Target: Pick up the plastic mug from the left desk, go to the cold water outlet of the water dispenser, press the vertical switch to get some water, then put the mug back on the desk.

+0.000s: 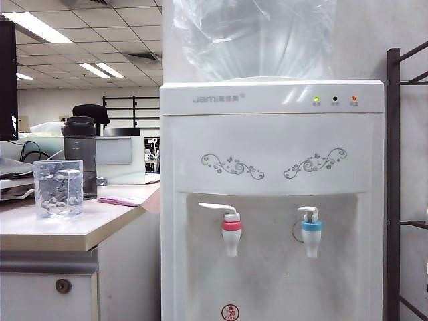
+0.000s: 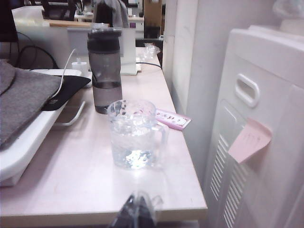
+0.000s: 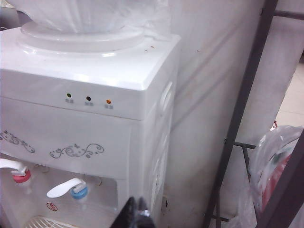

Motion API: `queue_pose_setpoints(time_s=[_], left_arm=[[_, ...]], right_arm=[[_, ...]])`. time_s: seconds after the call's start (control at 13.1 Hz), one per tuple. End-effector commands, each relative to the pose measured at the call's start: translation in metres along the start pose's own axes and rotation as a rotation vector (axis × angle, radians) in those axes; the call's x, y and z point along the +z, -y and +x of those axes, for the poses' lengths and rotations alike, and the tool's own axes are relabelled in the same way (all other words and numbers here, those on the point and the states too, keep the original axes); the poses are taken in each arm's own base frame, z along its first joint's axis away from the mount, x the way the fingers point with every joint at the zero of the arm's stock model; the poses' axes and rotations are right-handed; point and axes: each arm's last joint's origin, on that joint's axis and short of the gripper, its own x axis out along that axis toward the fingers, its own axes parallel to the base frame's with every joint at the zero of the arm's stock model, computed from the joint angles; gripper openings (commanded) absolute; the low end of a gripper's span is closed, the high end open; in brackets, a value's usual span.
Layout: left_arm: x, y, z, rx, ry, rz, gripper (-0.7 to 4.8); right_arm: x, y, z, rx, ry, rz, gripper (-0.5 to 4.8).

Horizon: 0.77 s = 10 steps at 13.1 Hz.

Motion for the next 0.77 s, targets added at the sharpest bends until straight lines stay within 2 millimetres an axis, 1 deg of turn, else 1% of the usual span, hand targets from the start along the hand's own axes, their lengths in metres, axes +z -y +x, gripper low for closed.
queue_pose_setpoints(time_s=[0.08, 0.61, 0.69, 0.77], left_arm=[[0.0016, 0.0023, 0.0004, 0.071, 0.013, 0.004, -0.05], [0.0016, 0.0025, 0.0004, 0.066, 0.013, 0.0, -0.05], [0.0016, 0.0025, 0.0004, 0.066, 0.013, 0.0, -0.05], [0.0016, 0.0025, 0.0004, 0.066, 0.013, 0.0, -0.05]], right_arm=[[0.0024, 0.0, -0.0006, 0.0, 0.016, 0.005, -0.01], [0.0024, 0.0, -0.0006, 0.0, 0.016, 0.005, -0.01], [0.0023, 0.0011, -0.0006, -0.036, 0.016, -0.011, -0.01], [-0.0006, 0.0042, 0.0002, -0.145, -0.001, -0.01, -0.01]])
